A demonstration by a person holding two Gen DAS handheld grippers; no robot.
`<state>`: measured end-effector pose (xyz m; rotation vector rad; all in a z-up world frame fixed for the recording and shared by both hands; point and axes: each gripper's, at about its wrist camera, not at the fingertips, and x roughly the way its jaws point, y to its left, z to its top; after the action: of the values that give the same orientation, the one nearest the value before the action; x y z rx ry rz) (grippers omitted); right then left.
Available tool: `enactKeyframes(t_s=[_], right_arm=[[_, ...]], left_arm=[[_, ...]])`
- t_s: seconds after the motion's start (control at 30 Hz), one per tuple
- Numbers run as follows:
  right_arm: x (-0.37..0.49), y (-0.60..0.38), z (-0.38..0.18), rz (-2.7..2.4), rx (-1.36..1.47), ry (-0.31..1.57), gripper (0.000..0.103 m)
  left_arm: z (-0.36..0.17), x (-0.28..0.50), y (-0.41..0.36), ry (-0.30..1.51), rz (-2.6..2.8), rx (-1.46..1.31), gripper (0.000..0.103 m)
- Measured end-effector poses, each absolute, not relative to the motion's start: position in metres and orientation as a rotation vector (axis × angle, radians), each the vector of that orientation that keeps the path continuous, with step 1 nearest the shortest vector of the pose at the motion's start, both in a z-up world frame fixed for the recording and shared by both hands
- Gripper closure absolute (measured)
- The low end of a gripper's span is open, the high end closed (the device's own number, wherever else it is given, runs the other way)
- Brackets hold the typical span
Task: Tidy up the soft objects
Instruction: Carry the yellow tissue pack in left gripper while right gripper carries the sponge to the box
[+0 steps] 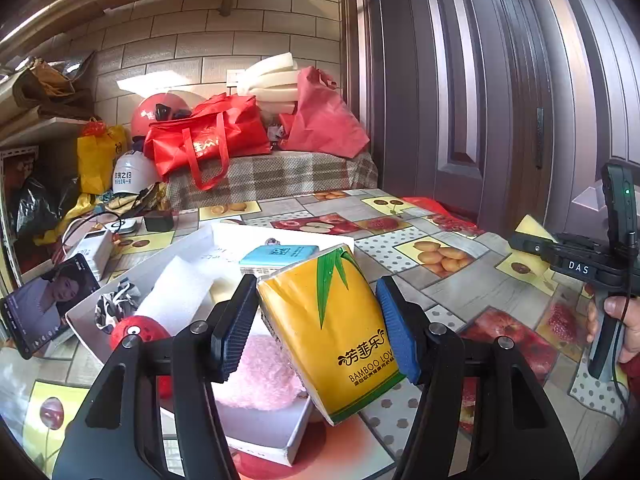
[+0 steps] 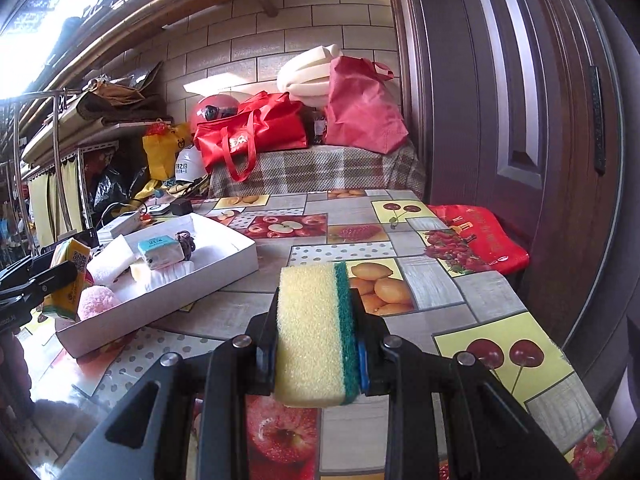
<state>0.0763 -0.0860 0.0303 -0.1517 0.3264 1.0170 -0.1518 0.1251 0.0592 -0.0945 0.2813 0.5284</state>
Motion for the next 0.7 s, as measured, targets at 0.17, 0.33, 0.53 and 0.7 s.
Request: enactKeyframes(t_s=[0.17,0.33,0.53,0.7], right_arm=[[0.079,-0.076,0.029,1.026,-0.167,0.332,0.076],[0.078,-0.064,0.028,1.033,-0.189,0.327,0.076],[0.073,-0.044,0.028,1.063,-0.21,0.326,0.076],[0.063,-0.026,0.028,1.095,-0.228,0.319,0.076]], left_arm=[[0.058,-0.17,0.155,0.261,0.61,-0.123,0.042],[0.056,-0.187,0.181,0.242,0.688,-0.156,0.042],[0.055,-0.193,0.197,0.234,0.716,-0.173,0.042],[0.055,-0.192,0.201,0.238,0.719,-0.168,0.042]])
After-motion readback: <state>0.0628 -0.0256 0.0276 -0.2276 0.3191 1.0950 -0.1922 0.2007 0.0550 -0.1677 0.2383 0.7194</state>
